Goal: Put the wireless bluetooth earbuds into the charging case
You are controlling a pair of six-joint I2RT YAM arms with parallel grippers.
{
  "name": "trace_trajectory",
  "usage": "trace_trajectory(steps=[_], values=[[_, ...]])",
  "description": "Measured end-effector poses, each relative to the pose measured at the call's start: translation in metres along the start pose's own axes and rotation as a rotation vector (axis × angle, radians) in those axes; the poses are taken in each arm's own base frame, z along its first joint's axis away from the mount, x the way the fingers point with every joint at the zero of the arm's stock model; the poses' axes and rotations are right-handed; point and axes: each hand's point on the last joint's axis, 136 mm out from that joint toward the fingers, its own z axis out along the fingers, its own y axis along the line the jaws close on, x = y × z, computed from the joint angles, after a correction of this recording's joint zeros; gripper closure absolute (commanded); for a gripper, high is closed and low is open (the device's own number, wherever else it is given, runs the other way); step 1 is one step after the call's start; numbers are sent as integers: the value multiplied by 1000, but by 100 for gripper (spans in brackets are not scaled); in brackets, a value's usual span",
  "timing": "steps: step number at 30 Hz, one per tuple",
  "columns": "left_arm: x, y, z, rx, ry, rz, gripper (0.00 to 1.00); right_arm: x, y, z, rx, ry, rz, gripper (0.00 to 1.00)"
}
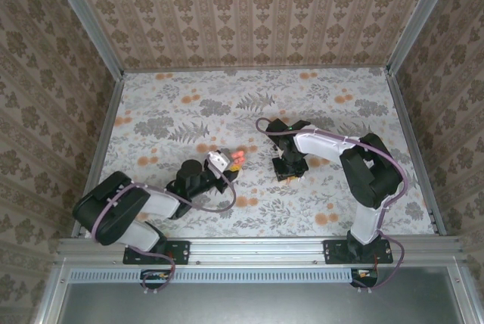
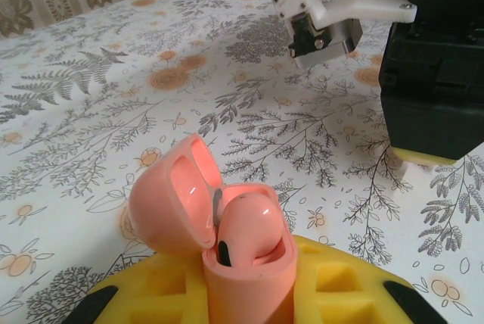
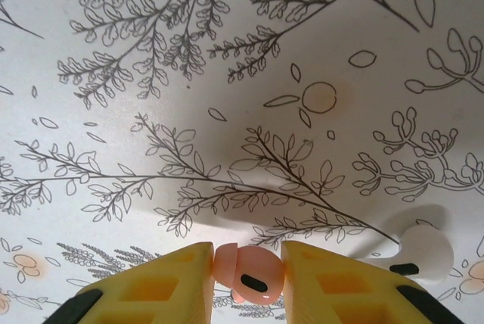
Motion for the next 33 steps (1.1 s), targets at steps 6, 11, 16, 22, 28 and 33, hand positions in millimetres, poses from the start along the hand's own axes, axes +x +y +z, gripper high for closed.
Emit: trace_trajectory(steps=[6,11,16,22,28,33], values=[[6,0,12,15,-4,-22,84,-8,4,-1,-18,-40,19,70],[8,0,20,25,-10,-35,84,-16,7,-8,-39,-87,24,71],[1,-1,23,35,-31,-34,84,-26,12,-17,-69,-153,35,71],[-1,-1,23,38,-40,-32,84,-33,16,-21,-95,-206,42,71],[-1,-1,23,38,-40,-32,84,-41,19,-28,-129,-275,55,71],[-1,-1,23,38,-40,-32,84,-50,24,-38,-172,-361,57,71]])
